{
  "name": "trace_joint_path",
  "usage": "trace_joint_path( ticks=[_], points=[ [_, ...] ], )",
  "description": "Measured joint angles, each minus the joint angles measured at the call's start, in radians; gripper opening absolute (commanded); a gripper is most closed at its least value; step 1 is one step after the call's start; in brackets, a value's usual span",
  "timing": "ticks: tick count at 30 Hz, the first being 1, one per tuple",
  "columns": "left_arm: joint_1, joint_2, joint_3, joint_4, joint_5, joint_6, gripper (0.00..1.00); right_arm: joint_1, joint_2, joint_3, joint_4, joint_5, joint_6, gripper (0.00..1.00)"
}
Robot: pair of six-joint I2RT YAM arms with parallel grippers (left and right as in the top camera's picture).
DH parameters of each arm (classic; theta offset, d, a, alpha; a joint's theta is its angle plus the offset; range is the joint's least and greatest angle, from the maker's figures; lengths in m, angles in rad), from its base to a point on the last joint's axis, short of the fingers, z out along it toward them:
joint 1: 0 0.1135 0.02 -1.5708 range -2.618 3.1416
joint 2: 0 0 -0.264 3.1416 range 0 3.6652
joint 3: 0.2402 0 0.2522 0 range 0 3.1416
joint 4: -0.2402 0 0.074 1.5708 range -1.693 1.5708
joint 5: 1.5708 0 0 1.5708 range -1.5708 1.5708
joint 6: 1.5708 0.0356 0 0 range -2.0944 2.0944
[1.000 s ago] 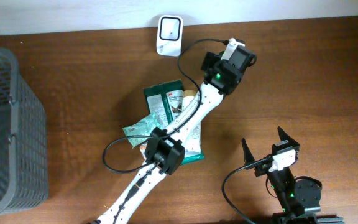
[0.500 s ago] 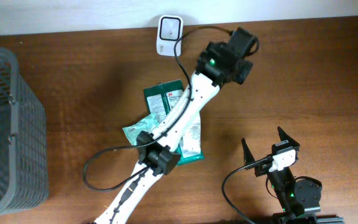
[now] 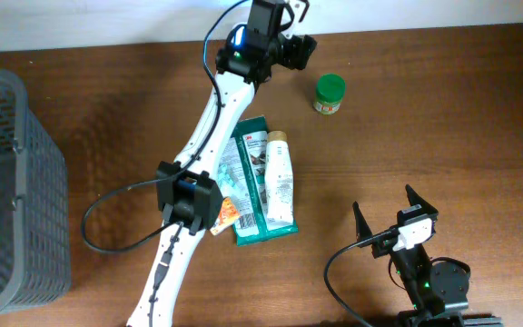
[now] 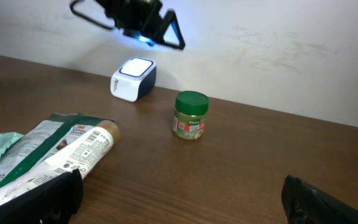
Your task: Scan the item barcode
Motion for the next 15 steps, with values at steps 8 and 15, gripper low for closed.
trace_joint_path(
  ticks=[8,15],
  points=[
    [-0.065,0.008,-0.089,0.071,0.013,0.029,0.73,0.000,0.000,0.000,0.000,0.000,0.000,0.98],
    [-0.077,0.090,-0.090,0.161,0.010,0.047,0.73,0.000,0.000,0.000,0.000,0.000,0.000,0.98]
  ],
)
